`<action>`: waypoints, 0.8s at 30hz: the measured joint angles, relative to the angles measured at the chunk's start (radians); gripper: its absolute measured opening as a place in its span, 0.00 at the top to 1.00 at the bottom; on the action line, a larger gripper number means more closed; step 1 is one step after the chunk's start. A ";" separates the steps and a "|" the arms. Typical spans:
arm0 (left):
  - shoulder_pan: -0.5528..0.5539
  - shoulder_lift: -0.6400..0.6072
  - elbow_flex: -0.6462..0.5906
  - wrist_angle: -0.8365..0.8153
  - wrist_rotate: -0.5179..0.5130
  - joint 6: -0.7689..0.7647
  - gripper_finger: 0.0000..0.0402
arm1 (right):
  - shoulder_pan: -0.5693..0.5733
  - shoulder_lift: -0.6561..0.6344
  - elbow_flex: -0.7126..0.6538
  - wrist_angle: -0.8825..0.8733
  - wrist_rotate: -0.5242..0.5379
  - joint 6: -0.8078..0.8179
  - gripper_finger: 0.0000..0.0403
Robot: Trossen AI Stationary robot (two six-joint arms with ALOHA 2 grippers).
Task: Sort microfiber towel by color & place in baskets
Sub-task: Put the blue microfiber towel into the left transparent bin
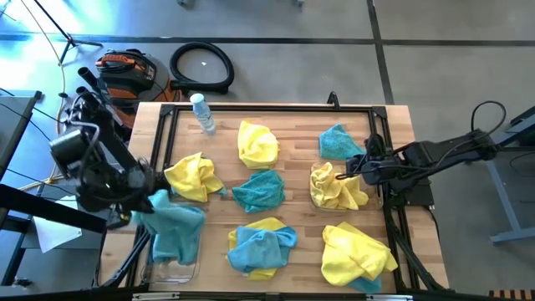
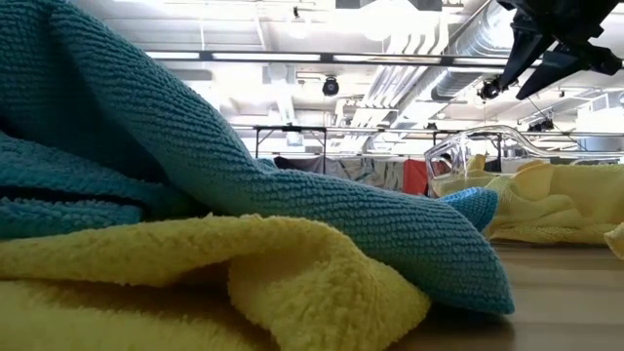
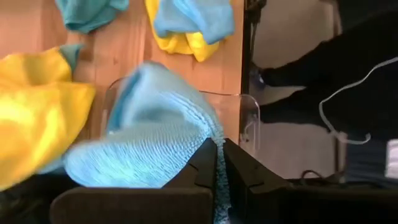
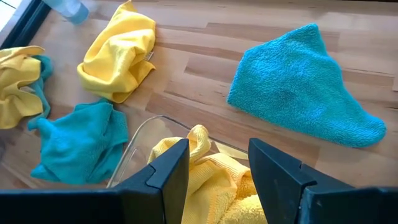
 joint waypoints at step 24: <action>0.105 0.206 -0.463 0.377 -0.013 0.007 1.00 | 0.000 0.009 0.000 -0.016 0.001 -0.064 0.60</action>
